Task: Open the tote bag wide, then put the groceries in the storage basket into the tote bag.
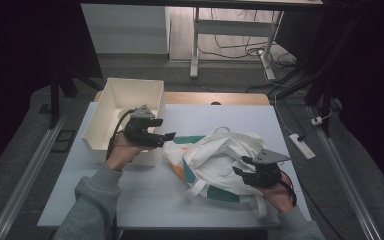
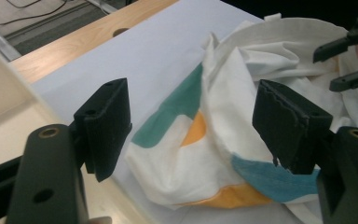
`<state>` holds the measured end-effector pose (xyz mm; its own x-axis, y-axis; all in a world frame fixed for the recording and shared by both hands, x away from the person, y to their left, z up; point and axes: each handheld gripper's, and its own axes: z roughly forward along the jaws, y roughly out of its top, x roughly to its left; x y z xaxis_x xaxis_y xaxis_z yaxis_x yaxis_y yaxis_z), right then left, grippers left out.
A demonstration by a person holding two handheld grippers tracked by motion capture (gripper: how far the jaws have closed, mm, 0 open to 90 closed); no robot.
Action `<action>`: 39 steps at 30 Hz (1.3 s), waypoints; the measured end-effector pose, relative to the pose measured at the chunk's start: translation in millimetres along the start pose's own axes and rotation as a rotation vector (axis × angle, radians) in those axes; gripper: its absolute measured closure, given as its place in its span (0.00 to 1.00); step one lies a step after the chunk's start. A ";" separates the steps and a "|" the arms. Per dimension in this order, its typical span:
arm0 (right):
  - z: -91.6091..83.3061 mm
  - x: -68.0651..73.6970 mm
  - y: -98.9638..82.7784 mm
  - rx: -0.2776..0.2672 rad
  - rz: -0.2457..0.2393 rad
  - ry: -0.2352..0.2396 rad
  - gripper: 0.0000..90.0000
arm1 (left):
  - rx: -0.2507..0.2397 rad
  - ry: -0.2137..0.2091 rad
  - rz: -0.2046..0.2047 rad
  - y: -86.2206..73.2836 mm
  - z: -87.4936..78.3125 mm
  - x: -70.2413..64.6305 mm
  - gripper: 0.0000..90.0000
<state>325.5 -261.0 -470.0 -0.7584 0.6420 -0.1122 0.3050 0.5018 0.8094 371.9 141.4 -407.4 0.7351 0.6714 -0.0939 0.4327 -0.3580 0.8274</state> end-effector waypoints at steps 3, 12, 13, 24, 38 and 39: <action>0.1 0.3 -0.5 0.005 -0.001 0.001 0.52 | 0.001 0.010 -0.018 -1.6 -1.4 7.3 0.31; 1.5 0.9 -0.8 0.004 0.000 0.003 0.52 | 0.021 0.032 -0.032 -5.3 -1.7 17.2 0.30; 1.7 0.8 -1.0 0.010 0.000 0.004 0.52 | 0.023 0.037 -0.032 -5.8 -3.1 18.9 0.30; 2.0 2.3 0.1 0.005 -0.005 0.007 0.52 | 0.015 0.092 -0.066 -9.3 -12.6 34.1 0.29; 3.2 4.2 0.4 0.016 -0.011 0.007 0.51 | 0.022 0.230 -0.135 -23.3 -32.5 71.5 0.27; 3.9 4.1 -0.1 0.016 -0.012 0.008 0.51 | 0.025 0.244 -0.145 -25.0 -32.7 74.8 0.27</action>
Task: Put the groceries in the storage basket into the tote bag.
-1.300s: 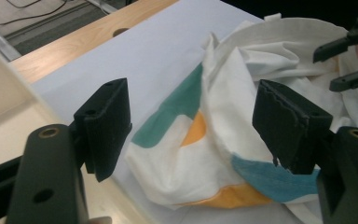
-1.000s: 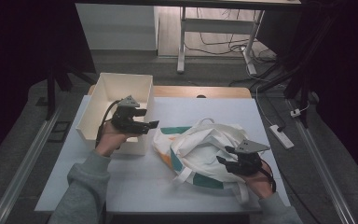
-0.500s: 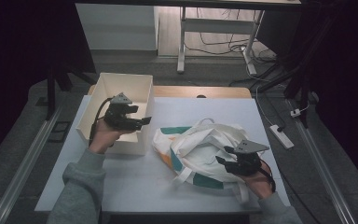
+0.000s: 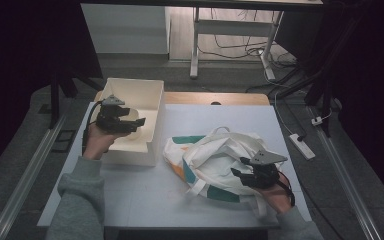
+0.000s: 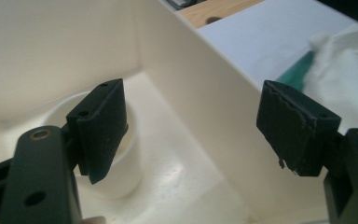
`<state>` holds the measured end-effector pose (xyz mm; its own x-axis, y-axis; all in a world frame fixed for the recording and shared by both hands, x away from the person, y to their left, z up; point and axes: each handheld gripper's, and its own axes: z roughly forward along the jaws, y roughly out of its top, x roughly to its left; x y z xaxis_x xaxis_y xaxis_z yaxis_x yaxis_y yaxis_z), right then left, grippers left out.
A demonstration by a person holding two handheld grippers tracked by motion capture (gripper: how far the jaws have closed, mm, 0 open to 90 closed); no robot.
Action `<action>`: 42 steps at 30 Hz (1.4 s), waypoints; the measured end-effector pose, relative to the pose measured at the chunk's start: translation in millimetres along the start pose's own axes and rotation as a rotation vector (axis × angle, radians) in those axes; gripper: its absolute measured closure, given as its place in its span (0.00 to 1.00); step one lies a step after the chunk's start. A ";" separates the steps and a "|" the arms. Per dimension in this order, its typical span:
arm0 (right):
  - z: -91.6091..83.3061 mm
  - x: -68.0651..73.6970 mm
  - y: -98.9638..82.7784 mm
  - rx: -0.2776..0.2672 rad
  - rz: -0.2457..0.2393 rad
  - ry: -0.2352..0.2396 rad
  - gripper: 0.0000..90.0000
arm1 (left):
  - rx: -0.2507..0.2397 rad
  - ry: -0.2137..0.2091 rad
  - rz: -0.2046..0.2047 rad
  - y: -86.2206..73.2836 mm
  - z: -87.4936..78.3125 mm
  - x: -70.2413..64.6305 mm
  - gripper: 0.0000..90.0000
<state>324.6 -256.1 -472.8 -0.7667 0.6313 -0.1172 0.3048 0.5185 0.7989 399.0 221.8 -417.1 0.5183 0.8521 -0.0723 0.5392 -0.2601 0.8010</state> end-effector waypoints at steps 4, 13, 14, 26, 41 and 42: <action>2.2 0.6 -1.6 0.012 0.003 0.004 0.51 | 0.018 0.024 -0.035 -4.4 4.7 10.7 0.24; 3.5 1.8 0.0 0.013 -0.003 0.008 0.51 | 0.086 0.102 -0.037 -7.5 30.6 26.5 0.11; 3.8 2.0 -0.1 0.014 -0.003 0.008 0.51 | 0.095 0.109 -0.038 -7.7 33.9 28.0 0.11; 4.5 1.1 -1.0 0.017 0.002 0.011 0.50 | 0.115 0.146 -0.047 -7.4 56.5 33.0 0.06; 4.5 1.4 -1.1 0.019 0.000 0.011 0.50 | 0.094 0.187 -0.023 -5.0 51.1 32.9 0.06; 4.5 1.4 -1.1 0.020 -0.001 0.012 0.50 | 0.098 0.191 -0.020 -4.8 52.1 32.2 0.06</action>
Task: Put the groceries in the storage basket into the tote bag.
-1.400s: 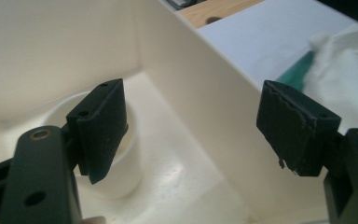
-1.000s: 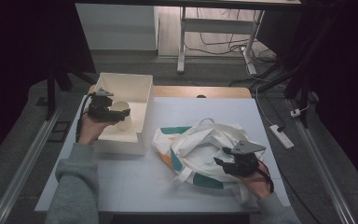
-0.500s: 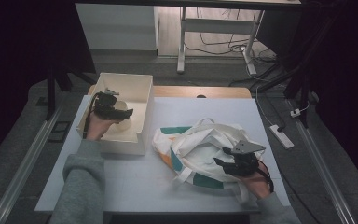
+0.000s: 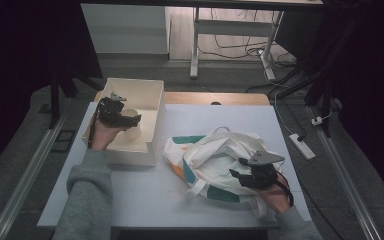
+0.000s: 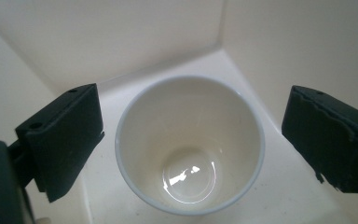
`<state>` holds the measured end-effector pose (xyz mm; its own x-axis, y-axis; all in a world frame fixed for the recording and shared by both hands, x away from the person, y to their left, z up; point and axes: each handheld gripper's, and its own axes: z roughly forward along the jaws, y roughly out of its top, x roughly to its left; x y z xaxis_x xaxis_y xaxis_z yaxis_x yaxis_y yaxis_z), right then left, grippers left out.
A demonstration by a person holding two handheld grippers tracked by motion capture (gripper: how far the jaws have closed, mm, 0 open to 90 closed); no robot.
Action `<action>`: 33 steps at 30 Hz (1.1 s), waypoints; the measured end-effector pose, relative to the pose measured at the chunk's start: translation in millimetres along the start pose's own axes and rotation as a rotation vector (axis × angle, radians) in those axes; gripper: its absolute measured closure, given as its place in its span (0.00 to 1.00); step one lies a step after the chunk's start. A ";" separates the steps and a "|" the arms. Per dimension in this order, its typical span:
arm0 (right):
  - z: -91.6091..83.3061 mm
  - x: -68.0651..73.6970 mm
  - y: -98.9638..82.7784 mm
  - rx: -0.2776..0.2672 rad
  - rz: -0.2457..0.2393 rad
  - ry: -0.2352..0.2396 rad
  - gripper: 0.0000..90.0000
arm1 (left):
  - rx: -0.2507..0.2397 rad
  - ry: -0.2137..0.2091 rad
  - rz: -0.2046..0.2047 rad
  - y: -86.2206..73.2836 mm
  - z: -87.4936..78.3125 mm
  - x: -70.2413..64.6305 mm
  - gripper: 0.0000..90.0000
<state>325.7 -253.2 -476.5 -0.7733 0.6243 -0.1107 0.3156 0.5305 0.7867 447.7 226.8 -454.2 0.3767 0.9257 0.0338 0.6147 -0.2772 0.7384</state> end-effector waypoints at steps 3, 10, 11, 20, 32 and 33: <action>0.6 0.2 -0.2 0.000 0.000 0.000 0.50 | 0.020 0.004 0.002 -0.2 3.2 -0.3 0.05; 1.5 0.9 -0.4 0.005 -0.002 0.001 0.50 | 0.085 -0.032 -0.036 -4.8 18.5 4.8 0.07; 1.6 0.8 -0.5 0.005 -0.001 0.001 0.50 | 0.090 -0.036 -0.041 -5.5 20.2 5.6 0.09; 2.6 1.2 -1.0 0.008 -0.003 0.000 0.50 | 0.090 -0.042 -0.060 -6.1 22.4 6.8 0.22; 1.3 1.1 -1.0 0.003 -0.005 -0.007 0.50 | -0.044 -0.070 -0.045 5.4 -5.2 -4.4 0.22; 1.1 1.0 -1.0 0.004 -0.005 -0.007 0.50 | -0.057 -0.073 -0.050 5.8 -7.8 -4.5 0.22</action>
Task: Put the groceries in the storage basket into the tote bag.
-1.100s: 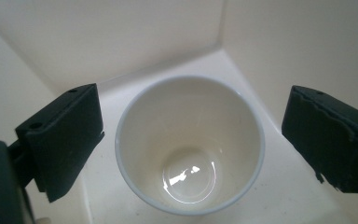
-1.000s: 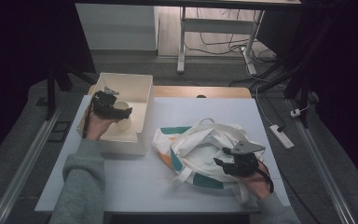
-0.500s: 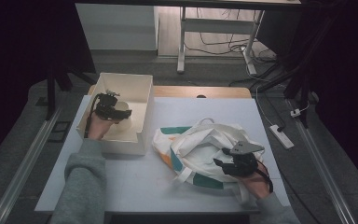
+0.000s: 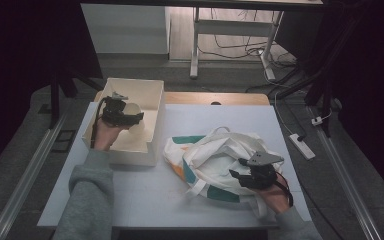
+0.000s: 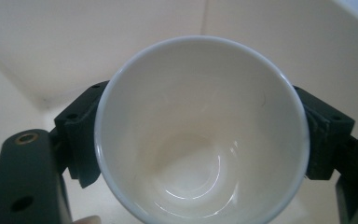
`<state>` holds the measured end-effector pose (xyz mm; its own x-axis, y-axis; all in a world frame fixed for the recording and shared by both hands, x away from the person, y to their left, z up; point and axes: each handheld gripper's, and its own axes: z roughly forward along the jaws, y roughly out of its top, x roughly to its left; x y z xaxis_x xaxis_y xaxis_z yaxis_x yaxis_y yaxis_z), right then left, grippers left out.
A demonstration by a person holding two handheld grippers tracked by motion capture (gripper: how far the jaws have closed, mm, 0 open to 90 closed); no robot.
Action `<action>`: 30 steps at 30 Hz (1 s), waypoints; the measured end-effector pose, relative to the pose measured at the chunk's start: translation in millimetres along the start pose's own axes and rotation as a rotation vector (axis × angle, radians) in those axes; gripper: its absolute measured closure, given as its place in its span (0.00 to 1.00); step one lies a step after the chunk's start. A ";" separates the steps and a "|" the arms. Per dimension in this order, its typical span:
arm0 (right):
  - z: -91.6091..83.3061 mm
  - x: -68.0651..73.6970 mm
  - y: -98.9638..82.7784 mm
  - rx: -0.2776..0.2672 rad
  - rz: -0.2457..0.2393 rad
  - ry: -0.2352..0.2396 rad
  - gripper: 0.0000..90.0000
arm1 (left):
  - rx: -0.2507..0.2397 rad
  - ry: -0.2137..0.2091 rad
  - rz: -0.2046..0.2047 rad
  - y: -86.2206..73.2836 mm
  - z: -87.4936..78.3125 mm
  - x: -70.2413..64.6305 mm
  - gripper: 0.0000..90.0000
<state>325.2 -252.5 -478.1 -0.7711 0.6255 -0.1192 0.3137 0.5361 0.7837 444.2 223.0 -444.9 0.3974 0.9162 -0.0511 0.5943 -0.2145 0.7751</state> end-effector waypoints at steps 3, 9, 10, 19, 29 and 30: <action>0.1 -0.4 -0.2 -0.003 0.001 0.000 0.50 | -0.037 -0.020 -0.018 1.6 -6.7 0.3 0.22; -0.7 -1.0 0.0 -0.005 0.002 -0.001 0.50 | -0.101 -0.033 -0.023 5.8 -19.2 -3.9 0.22; -0.7 -1.1 0.0 -0.005 0.003 -0.002 0.49 | -0.109 -0.038 -0.022 6.7 -21.3 -5.1 0.22; 0.2 -0.5 -0.1 0.000 0.002 -0.001 0.49 | -0.177 -0.136 -0.033 12.7 -34.0 -13.3 0.22; 0.4 -0.5 -0.3 0.002 0.002 0.000 0.49 | -0.210 -0.175 -0.009 17.3 -41.8 -24.8 0.22; 0.4 -0.5 -0.3 0.002 0.002 0.000 0.48 | -0.215 -0.176 -0.005 17.8 -42.8 -26.3 0.22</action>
<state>325.8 -252.7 -478.5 -0.7705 0.6264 -0.1180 0.3161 0.5362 0.7827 414.4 209.6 -402.7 0.5215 0.8400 -0.1500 0.4424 -0.1159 0.8893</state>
